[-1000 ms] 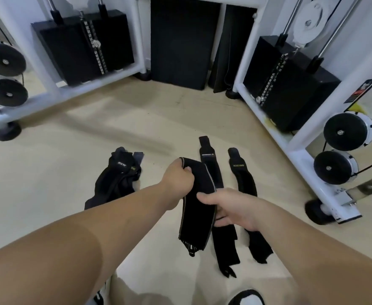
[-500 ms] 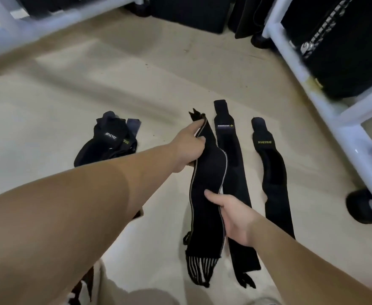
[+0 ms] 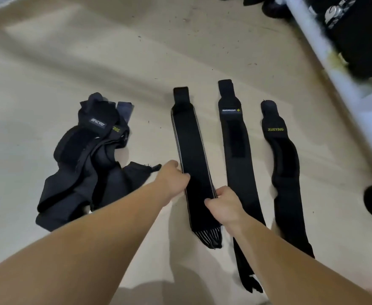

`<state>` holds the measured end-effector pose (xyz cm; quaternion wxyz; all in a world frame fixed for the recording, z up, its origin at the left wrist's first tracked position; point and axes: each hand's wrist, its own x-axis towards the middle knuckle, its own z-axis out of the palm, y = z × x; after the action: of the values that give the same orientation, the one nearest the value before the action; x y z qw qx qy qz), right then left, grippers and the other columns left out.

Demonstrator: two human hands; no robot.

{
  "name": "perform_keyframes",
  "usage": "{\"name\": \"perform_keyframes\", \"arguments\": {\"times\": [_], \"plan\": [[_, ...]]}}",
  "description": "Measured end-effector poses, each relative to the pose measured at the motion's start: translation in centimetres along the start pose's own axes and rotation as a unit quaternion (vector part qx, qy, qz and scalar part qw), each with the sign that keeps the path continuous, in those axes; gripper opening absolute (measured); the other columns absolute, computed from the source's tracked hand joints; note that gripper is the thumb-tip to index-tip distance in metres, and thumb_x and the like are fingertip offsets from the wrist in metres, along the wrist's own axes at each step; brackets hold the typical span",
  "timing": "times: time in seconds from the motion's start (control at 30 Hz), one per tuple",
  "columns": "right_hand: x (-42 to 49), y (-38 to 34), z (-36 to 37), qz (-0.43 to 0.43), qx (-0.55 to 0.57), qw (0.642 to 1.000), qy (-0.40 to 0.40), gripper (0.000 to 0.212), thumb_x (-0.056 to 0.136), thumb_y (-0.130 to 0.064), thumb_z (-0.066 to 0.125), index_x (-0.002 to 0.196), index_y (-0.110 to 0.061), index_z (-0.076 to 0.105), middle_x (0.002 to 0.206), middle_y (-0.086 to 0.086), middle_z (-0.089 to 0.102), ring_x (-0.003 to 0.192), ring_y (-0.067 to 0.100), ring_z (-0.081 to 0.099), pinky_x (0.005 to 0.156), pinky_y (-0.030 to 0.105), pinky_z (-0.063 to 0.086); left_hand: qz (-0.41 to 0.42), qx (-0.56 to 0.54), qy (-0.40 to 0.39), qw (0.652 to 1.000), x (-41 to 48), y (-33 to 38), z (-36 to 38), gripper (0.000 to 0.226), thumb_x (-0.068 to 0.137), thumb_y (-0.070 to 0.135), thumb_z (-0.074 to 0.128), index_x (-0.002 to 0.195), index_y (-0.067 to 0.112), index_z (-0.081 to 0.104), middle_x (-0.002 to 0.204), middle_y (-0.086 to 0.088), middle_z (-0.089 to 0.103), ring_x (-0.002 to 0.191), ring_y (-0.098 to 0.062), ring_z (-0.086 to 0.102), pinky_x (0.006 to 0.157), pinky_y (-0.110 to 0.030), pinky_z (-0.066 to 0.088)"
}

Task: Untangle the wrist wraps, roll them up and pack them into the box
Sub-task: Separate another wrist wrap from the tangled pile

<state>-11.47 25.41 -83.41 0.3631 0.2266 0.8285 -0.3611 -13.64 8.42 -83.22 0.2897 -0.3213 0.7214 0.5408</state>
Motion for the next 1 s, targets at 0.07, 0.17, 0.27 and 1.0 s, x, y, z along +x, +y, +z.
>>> {"name": "perform_keyframes", "arguments": {"times": [0.07, 0.17, 0.27, 1.0], "plan": [[-0.2, 0.0, 0.2, -0.002, -0.026, 0.999, -0.019, 0.021, 0.096, -0.012, 0.063, 0.115, -0.009, 0.055, 0.104, 0.01, 0.067, 0.092, 0.026, 0.069, 0.076, 0.037, 0.06, 0.007, -0.024, -0.012, 1.0, -0.8, -0.4, 0.8, 0.031, 0.098, -0.002, 0.055, 0.127, 0.008, 0.062, 0.09, 0.001, 0.06, 0.069, -0.015, 0.054, 0.052, -0.018, 0.048], [-0.7, 0.0, -0.1, 0.086, 0.091, 0.989, -0.079, 0.023, 0.101, -0.008, 0.057, 0.124, -0.003, 0.057, 0.109, 0.016, 0.07, 0.089, 0.028, 0.072, 0.066, 0.036, 0.063, 0.018, -0.042, -0.034, 0.998, -1.9, -0.1, 1.4, 0.035, 0.093, -0.01, 0.051, 0.107, 0.02, 0.063, 0.095, 0.006, 0.064, 0.078, -0.017, 0.064, 0.054, -0.02, 0.052], [-1.0, 0.5, -0.4, 0.136, 0.137, 0.977, -0.093, 0.017, 0.101, -0.004, 0.056, 0.112, 0.004, 0.066, 0.091, 0.017, 0.072, 0.066, 0.028, 0.07, 0.051, 0.032, 0.059, 0.038, -0.046, -0.03, 0.998, -2.4, 0.0, 1.8, 0.04, 0.095, -0.011, 0.053, 0.114, 0.024, 0.058, 0.1, 0.017, 0.059, 0.092, -0.015, 0.065, 0.063, -0.014, 0.052], [-1.8, 2.7, -3.8, 0.011, -0.146, 0.988, 0.044, 0.013, 0.089, -0.023, 0.064, 0.098, -0.018, 0.057, 0.096, 0.007, 0.068, 0.09, 0.031, 0.071, 0.081, 0.048, 0.065, 0.043, -0.008, -0.077, 0.996, -4.2, -0.6, 3.5, 0.057, 0.098, -0.006, 0.057, 0.15, 0.015, 0.054, 0.129, 0.007, 0.063, 0.106, -0.008, 0.067, 0.076, -0.009, 0.054]]}}
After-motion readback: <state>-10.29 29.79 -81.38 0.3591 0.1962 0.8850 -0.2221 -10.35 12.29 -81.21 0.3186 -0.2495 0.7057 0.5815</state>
